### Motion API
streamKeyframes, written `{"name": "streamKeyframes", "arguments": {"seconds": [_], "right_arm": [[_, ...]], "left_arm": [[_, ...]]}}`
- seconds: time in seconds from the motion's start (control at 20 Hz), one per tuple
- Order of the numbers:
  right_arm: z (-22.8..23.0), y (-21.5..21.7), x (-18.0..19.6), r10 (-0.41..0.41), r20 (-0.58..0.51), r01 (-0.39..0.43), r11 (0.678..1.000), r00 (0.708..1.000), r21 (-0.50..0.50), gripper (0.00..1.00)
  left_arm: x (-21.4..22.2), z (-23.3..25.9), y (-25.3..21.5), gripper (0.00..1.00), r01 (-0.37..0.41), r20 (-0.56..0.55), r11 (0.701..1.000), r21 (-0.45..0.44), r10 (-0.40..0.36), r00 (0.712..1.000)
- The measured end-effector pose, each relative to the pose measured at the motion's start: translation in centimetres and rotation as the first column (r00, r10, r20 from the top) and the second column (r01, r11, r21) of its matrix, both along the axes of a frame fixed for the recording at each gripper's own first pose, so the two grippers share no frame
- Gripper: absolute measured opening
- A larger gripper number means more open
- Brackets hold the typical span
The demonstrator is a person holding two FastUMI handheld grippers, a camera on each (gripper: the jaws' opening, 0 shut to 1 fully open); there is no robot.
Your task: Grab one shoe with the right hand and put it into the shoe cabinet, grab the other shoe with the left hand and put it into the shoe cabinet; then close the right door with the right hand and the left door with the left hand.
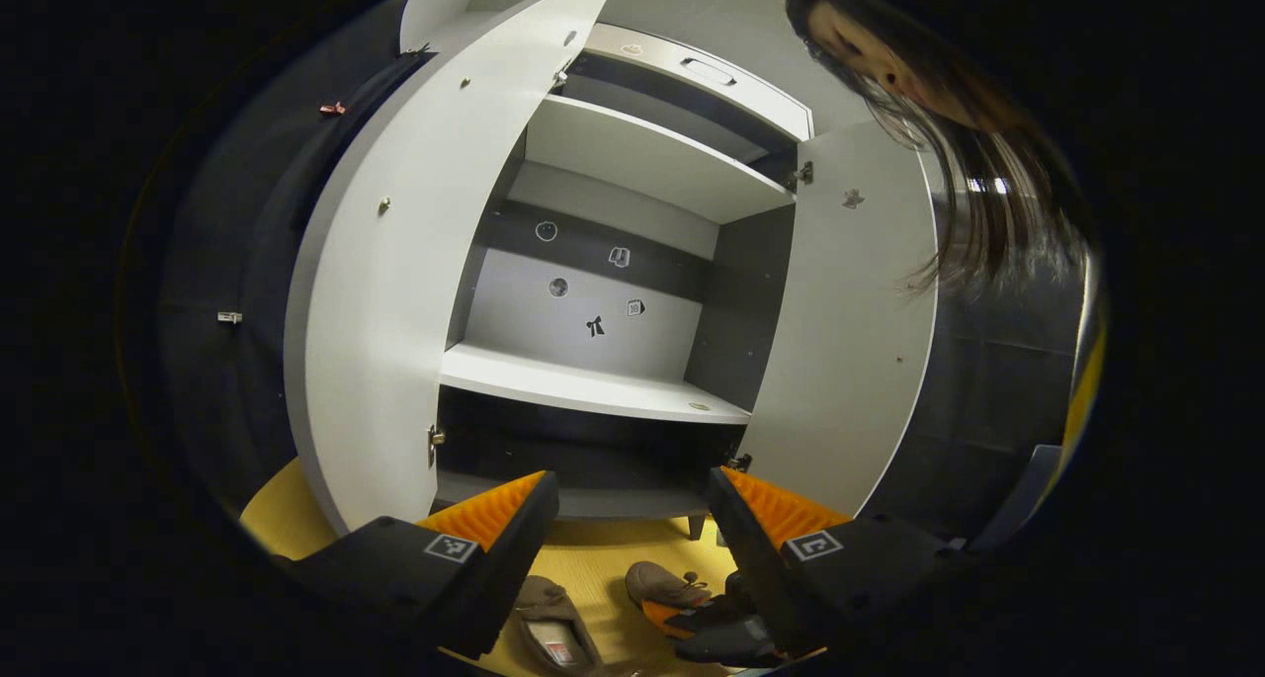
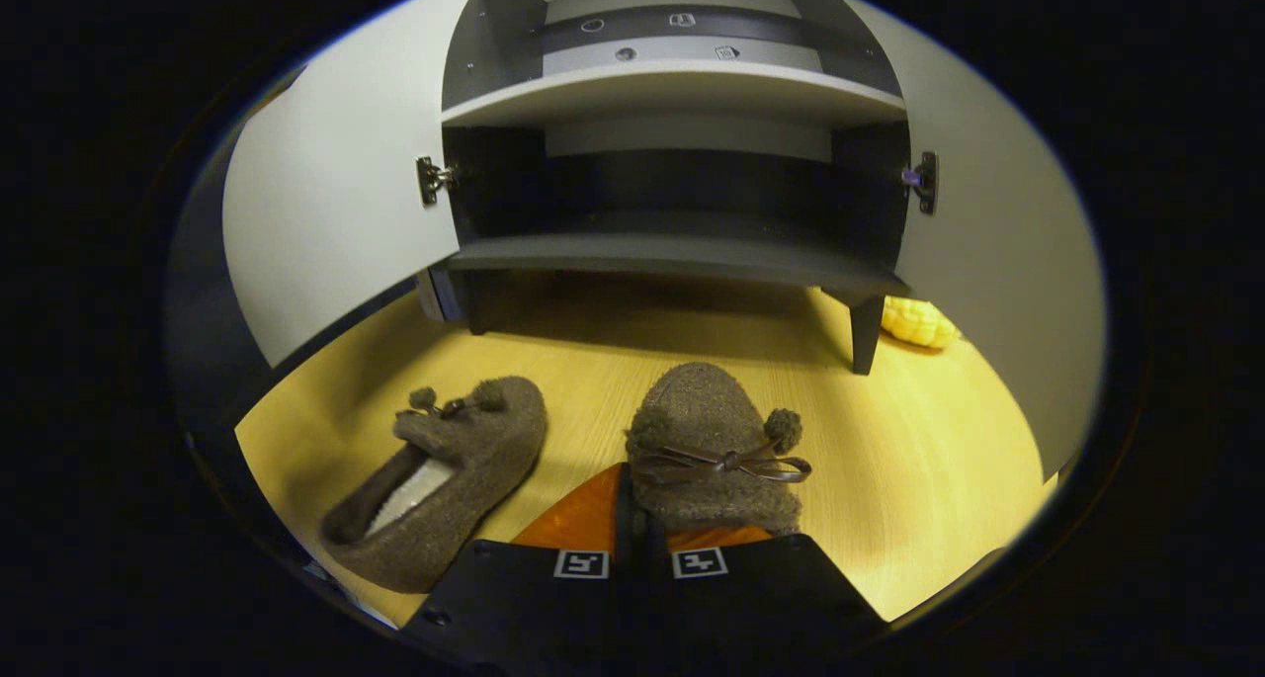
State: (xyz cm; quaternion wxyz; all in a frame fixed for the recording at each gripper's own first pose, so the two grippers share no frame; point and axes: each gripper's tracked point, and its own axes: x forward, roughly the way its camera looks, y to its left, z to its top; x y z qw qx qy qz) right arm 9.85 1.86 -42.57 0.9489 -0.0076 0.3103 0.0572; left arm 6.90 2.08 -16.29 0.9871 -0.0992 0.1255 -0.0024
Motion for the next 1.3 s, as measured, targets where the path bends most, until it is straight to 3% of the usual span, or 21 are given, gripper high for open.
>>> {"name": "streamKeyframes", "arguments": {"seconds": [0.2, 0.4, 0.75, 1.0, 1.3], "right_arm": [[10.1, 0.6, 3.6, -0.004, 0.165, -0.003, 0.999, 0.986, 0.042, 0.09], [19.5, 0.2, 8.6, -0.025, 0.319, 0.007, 0.998, 0.947, 0.055, 0.08], [31.5, -0.9, 18.9, -0.039, 0.452, 0.015, 0.998, 0.891, 0.058, 0.08], [33.9, -1.6, 27.3, -0.044, 0.427, 0.026, 0.999, 0.903, 0.048, 0.08], [29.2, -3.0, 35.8, -0.055, 0.265, 0.058, 0.998, 0.963, -0.001, 0.08]], "left_arm": [[-0.6, 1.3, -0.4, 0.97, -0.008, 0.012, 1.0, 0.005, 0.008, 1.0], [-1.6, 2.7, -0.9, 0.97, -0.003, 0.028, 1.0, 0.031, 0.002, 1.0], [-3.0, 3.9, -1.9, 0.97, 0.0, 0.027, 1.0, 0.029, -0.001, 1.0], [-2.5, 3.5, -2.0, 0.97, -0.014, 0.009, 1.0, 0.02, 0.014, 1.0], [-1.3, 3.3, -0.2, 0.97, -0.08, 0.007, 0.997, 0.01, 0.08, 0.997]]}}
